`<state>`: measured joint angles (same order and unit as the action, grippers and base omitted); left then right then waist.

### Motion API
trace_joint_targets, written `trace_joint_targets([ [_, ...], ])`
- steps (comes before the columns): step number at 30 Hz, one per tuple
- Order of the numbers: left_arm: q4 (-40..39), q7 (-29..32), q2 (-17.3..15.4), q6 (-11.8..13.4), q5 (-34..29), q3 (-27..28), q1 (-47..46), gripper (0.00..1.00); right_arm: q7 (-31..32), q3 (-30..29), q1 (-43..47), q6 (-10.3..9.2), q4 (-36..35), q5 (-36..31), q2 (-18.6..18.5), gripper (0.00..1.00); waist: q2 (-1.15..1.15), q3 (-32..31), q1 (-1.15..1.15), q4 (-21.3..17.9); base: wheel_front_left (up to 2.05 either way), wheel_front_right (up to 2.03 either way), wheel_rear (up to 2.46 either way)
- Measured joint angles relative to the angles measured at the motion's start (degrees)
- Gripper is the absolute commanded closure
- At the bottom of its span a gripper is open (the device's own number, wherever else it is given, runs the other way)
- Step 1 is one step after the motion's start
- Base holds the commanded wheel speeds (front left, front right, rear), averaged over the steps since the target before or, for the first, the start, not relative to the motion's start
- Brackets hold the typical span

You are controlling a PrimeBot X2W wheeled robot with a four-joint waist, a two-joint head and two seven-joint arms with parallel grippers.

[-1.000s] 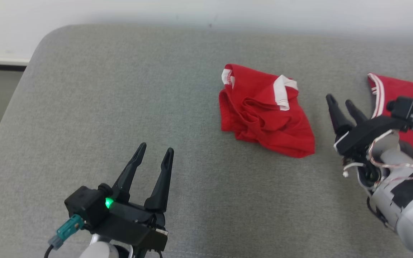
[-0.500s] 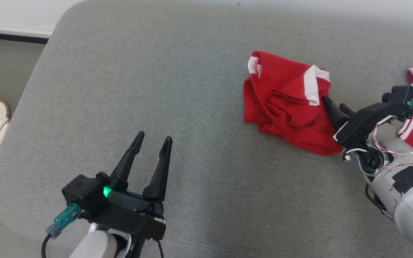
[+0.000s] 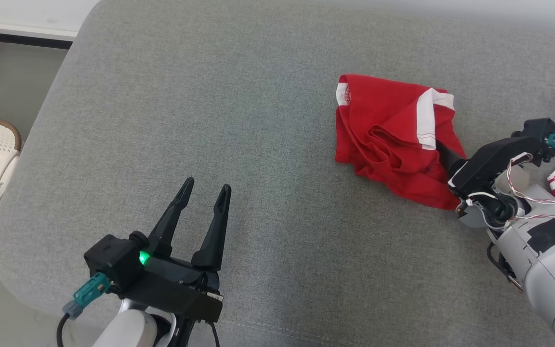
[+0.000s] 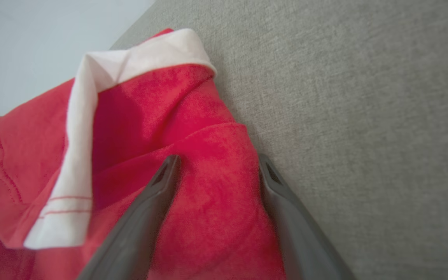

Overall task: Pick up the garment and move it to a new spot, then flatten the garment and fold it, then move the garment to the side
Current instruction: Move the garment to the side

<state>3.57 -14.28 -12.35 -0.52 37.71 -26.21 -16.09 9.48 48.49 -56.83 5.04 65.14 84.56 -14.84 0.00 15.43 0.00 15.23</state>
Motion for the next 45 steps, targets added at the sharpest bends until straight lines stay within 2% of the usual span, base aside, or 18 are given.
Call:
trace_joint_targets([
  [2, 0.2, 0.0, 0.0, 0.0, 0.0, 0.0, 0.0, 0.00, 0.7, -0.3, -0.1, 0.07, 0.0, 0.6, 0.4, 0.54, 0.00, 0.0, 0.00, 0.0, 0.00, 0.00, 0.00],
  [3, 0.2, 0.0, 0.0, -0.1, 0.0, 0.0, 0.0, 0.00, 1.1, -0.4, -0.1, 0.11, 0.1, 0.8, 0.6, 1.00, 0.00, 0.0, 0.00, 0.0, 0.00, 0.00, 0.00],
  [9, 1.4, 0.0, 0.0, -0.1, 0.0, 0.1, -0.1, 0.00, 2.0, -0.3, -0.1, 0.88, 0.4, 1.2, 1.4, 1.00, 0.00, -0.5, 0.00, -0.4, 0.00, 0.00, 0.00],
  [15, 2.0, 0.0, 0.1, -0.5, -0.1, -0.2, -0.1, 0.00, 0.1, -0.3, -0.5, 1.54, 0.0, 0.8, 1.5, 1.00, 0.00, -1.4, 0.00, -1.2, 0.00, 0.00, 0.00],
  [26, 3.2, 0.0, -0.1, -0.5, -0.6, -0.6, 0.2, 0.00, -1.5, 0.8, -1.4, 1.87, -1.6, -1.0, 1.1, 1.00, 0.00, -3.6, 0.00, -2.9, 0.00, 0.00, 0.00],
  [38, 4.0, 0.0, 0.0, -1.1, -0.6, -1.8, 2.5, 0.00, -1.4, 6.0, -5.2, 2.03, -9.0, -6.6, -3.7, 1.00, 0.00, -7.0, -0.01, -5.9, 0.00, 0.00, 0.00],
  [40, 4.1, 0.0, 0.0, -1.0, -0.6, -1.8, 2.8, 0.00, -0.3, 8.3, -5.4, 2.03, -9.8, -9.2, -5.2, 1.00, 0.00, -7.9, -0.01, -7.0, 0.00, 0.00, 0.00],
  [45, 3.9, 0.0, -0.1, -0.9, -0.6, -1.7, 4.9, 0.00, 0.0, 8.7, -5.4, 2.04, -12.4, -9.3, -6.4, 1.00, 0.00, -9.3, -0.01, -9.1, 0.00, 0.00, 0.00],
])
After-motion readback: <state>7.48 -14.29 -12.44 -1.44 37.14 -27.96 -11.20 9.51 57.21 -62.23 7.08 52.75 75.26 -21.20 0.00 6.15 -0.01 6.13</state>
